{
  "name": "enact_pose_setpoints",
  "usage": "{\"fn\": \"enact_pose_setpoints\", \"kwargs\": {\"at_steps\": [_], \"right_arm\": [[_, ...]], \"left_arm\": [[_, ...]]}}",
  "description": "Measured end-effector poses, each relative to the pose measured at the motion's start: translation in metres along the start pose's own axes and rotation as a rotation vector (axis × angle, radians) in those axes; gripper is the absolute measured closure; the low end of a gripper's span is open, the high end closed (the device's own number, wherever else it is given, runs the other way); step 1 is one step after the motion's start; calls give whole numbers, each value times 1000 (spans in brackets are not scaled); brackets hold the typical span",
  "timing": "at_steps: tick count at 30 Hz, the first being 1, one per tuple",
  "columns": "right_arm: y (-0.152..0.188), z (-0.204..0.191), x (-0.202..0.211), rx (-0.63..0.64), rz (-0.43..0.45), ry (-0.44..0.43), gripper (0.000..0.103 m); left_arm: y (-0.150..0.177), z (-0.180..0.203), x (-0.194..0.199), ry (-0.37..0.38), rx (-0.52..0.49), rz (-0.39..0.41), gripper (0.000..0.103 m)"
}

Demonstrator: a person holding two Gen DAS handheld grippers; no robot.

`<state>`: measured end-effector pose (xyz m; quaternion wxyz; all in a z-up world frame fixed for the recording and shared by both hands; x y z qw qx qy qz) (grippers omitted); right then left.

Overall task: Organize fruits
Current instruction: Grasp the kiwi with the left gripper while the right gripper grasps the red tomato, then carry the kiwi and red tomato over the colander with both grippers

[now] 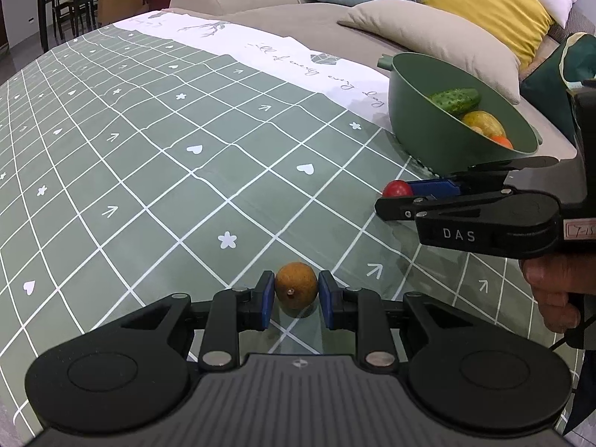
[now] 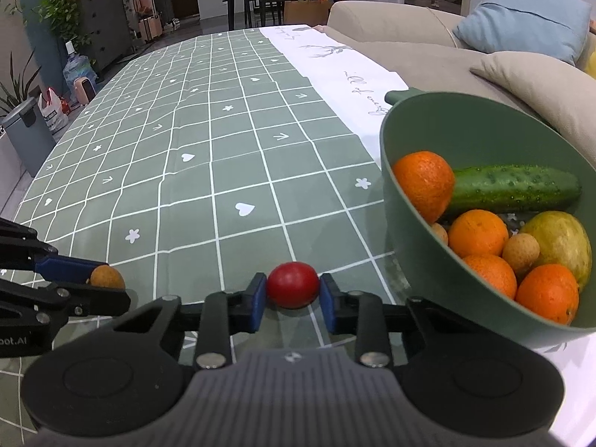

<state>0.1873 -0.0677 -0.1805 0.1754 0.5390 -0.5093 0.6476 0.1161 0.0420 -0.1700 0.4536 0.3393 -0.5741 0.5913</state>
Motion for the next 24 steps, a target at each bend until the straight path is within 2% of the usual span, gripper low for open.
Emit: {"fn": "enact_pose_setpoints", "kwargs": {"at_steps": [7,11,15,24], "right_arm": [[8,2,21,-11,-2,-16,77],[25,10,51,-60,-8,-10,77],[46,14,86,-53,5,22,77],[78,23,156,-68,71,46,77]], "left_arm": [[-1,15,16,-8,-31,15,75],[2,33,35,-4,-63,38,75],[8,53,47,1,-91,54,75],[15,106,67,23,-164,85,75]]}}
Point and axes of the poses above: each gripper's, at about its wrist camera, not at the fingertips, and x roughly against the way its jaws point, z to its right, y to its underside, the point moved 9 cm from there along -x, roughly the way its jaws point, and after that the axes turned 13 degrees about -z, right-handed, at the moved point
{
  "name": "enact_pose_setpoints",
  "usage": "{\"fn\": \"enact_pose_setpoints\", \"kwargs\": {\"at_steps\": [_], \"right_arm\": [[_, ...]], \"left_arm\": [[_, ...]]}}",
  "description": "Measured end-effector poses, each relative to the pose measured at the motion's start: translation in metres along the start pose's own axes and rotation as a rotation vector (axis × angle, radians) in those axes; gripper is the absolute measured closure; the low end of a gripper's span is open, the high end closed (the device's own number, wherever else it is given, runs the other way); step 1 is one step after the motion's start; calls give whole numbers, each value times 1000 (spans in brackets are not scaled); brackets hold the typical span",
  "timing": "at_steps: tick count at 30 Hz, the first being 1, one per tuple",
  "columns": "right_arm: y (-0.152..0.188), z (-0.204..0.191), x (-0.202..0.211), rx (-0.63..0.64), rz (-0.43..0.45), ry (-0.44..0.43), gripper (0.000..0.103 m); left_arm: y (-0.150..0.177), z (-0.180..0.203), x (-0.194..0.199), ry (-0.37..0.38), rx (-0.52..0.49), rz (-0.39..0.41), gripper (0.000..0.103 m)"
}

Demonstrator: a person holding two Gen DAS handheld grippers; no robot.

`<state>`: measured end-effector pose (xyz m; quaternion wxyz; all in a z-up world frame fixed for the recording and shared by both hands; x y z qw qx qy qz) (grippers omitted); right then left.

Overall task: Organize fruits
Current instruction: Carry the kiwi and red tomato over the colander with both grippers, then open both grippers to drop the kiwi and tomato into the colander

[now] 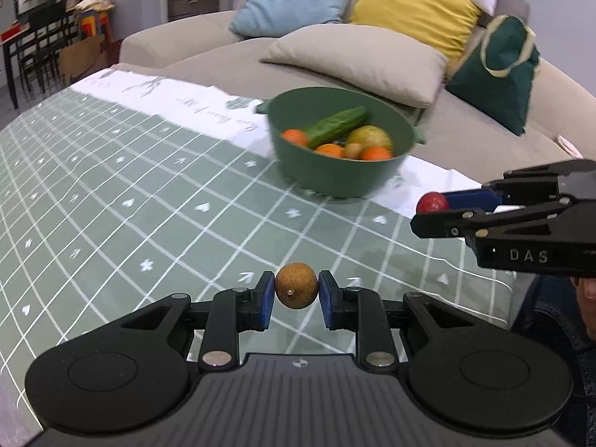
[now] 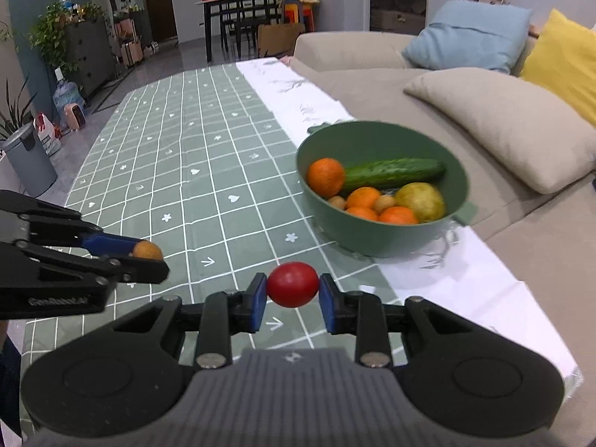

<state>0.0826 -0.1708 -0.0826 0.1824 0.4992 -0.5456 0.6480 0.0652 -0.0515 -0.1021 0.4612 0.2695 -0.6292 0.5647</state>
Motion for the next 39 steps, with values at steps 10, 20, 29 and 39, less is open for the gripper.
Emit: {"fn": "enact_pose_setpoints", "kwargs": {"at_steps": [10,20,29,39], "right_arm": [[-6,43,22,-49,44,23,77],[-56,93,-6,-57,56,59,77],[-100,130,-51,-68,32,89,77],[-111,137,-82,-53,-5,99,77]], "left_arm": [[-48,35,-2,-14,-111,32,75],[-123,50,-46,-42,-197,15,75],[-161,49,-92,-96,-260,-31,74],[-168,42,-111,-102,-261,-57,74]]}}
Point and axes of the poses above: each gripper's, at about its wrist camera, not at the fingertips, and x roughly against the way its jaws point, z to its right, y to its underside, the point moved 9 cm from there along -x, roughly the way its jaws point, and after that the axes turned 13 degrees about -z, right-handed, at the moved point
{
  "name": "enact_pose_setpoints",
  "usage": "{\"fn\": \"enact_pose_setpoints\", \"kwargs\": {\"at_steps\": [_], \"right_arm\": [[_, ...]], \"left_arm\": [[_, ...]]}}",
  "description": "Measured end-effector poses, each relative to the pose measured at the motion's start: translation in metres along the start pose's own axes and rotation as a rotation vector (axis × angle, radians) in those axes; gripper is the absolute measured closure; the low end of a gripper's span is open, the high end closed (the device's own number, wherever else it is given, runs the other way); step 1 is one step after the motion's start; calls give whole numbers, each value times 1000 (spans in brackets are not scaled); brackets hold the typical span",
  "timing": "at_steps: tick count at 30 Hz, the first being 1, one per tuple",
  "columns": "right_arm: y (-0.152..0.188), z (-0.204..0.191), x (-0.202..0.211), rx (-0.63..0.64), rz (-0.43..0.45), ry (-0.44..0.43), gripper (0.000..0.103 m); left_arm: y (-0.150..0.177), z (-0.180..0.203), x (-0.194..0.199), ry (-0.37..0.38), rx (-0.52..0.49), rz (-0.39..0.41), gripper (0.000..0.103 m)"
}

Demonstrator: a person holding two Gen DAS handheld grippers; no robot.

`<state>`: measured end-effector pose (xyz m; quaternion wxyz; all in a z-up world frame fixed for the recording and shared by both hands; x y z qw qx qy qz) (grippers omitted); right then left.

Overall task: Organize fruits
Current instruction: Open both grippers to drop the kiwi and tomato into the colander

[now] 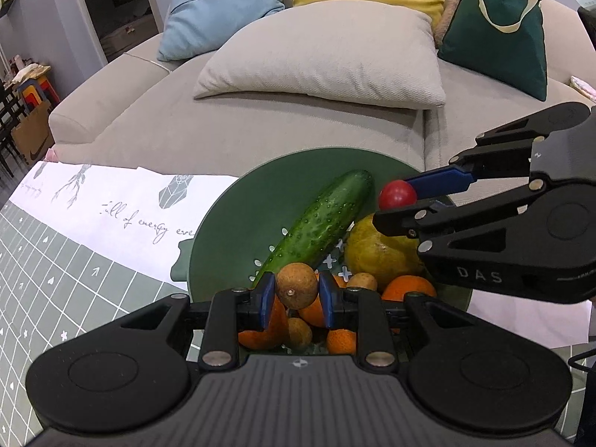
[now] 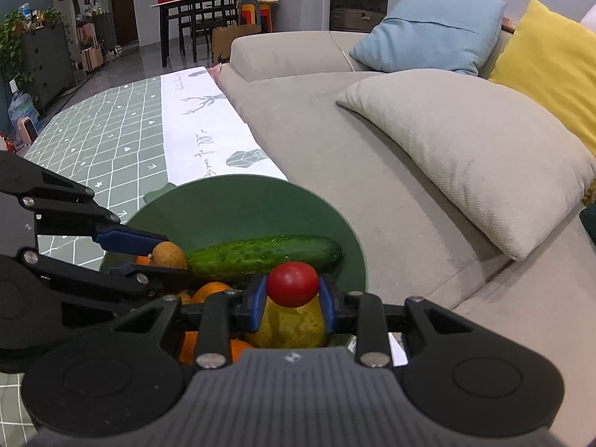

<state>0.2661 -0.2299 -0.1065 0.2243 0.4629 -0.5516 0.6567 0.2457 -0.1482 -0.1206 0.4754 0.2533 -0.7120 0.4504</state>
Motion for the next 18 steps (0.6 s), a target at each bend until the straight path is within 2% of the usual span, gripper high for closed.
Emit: {"fn": "enact_pose_setpoints", "kwargs": {"at_steps": [1,3,5,7,12,14,18], "right_arm": [[0,-1,-1,1,0,-1,77],[1,-2,-2,2,-1,0,76],[1,-3,-2,-2,-1,7,67],[0,-3,1,-7,6,7,65],[-5,-7,20,-12,32,2,65],[-5,-10,32,-27,46,-5,64],[3,-18,59,-58,75,-8,53]], "left_arm": [[1,0,0,1,-2,0,74],[2,1,1,-4,-7,-1,68],[0,0,3,-5,-7,1,43],[1,-1,9,-24,-3,17,33],[5,-7,35,-21,58,49,31],[11,-11,45,-12,109,52,24],[28,-15,66,-13,205,51,21]]}}
Point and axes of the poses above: each gripper's, at about its wrist camera, not at the fingertips, and x roughly against the way its jaws point, z to its right, y to its underside, the point moved 9 cm from there along -x, roughly the way its jaws point, and after that the axes turned 13 degrees about -z, right-handed, at the moved point
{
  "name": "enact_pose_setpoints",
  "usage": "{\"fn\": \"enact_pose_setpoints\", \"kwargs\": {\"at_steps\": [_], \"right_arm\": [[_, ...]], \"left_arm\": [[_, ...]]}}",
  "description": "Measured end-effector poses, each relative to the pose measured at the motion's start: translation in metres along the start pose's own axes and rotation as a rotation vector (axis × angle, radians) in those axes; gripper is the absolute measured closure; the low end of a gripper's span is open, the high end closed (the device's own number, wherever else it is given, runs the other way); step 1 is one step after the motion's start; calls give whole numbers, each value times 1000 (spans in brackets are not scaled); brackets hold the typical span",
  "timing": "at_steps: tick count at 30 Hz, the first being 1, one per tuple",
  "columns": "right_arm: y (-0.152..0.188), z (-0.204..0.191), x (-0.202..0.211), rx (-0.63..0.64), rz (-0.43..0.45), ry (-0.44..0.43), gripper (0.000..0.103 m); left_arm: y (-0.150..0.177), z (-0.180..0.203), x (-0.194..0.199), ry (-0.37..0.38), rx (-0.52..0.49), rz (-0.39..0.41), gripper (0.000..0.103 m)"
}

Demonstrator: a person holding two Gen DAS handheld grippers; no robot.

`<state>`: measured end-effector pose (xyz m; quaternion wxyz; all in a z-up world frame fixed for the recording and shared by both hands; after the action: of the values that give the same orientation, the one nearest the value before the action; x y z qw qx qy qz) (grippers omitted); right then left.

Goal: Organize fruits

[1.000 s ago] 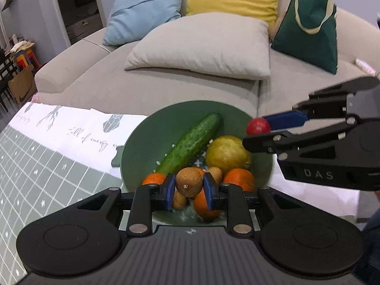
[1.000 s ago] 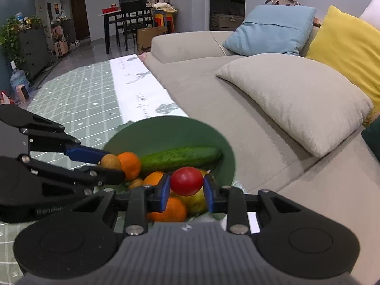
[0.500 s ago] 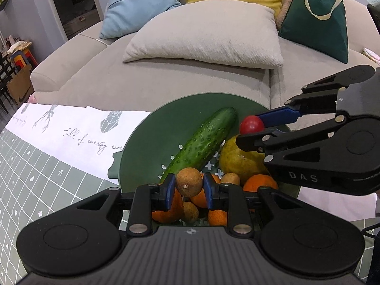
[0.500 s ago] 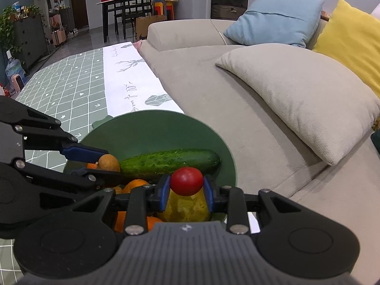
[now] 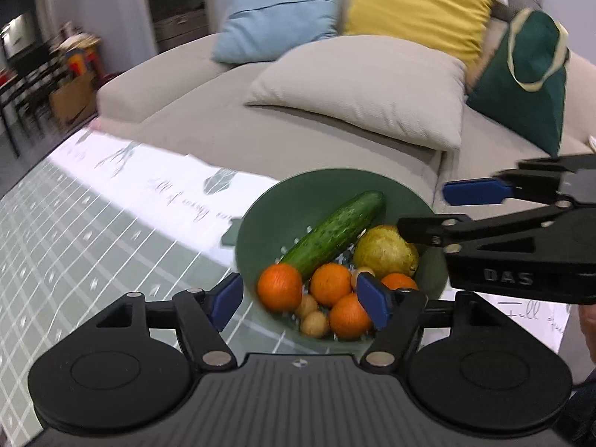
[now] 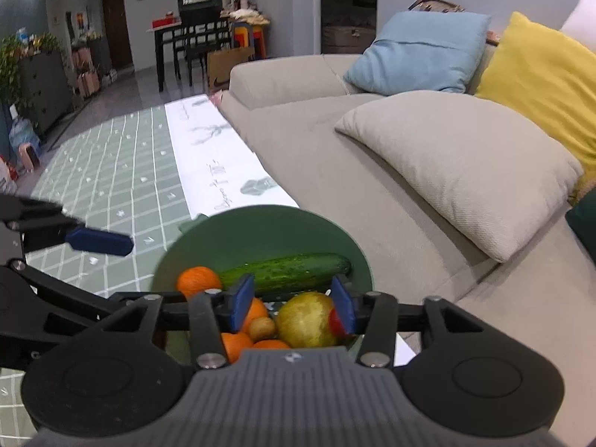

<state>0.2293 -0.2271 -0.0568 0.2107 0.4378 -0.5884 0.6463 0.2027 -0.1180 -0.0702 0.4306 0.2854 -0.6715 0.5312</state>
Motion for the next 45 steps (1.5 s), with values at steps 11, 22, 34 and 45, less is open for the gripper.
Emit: {"fn": "enact_pose_setpoints", "kwargs": {"at_steps": [11,22,34,45], "right_arm": [[27,-11,64,-88,60,44,8],[65,0,71,-141,-3,105,5],[69,6,64,-176,-33,84,5],[69,5,63,-175,-36,88,5]], "left_arm": [[36,-15,33,-75,205,-31,11],[42,3,50,-129,246,-10,11],[47,7,47,-138,248,-24,11],[46,7,45,-140,239,-33,11]]}}
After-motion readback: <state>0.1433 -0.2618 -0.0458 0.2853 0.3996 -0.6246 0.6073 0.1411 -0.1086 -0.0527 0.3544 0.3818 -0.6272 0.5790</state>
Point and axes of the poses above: each gripper's, at about its wrist camera, not at the fingertips, and x roughly against the way its jaws point, z to its right, y to its underside, the point moved 9 cm from there along -x, roughly the way its jaws point, and after that the axes turned 13 degrees about -z, right-handed, at the moved point
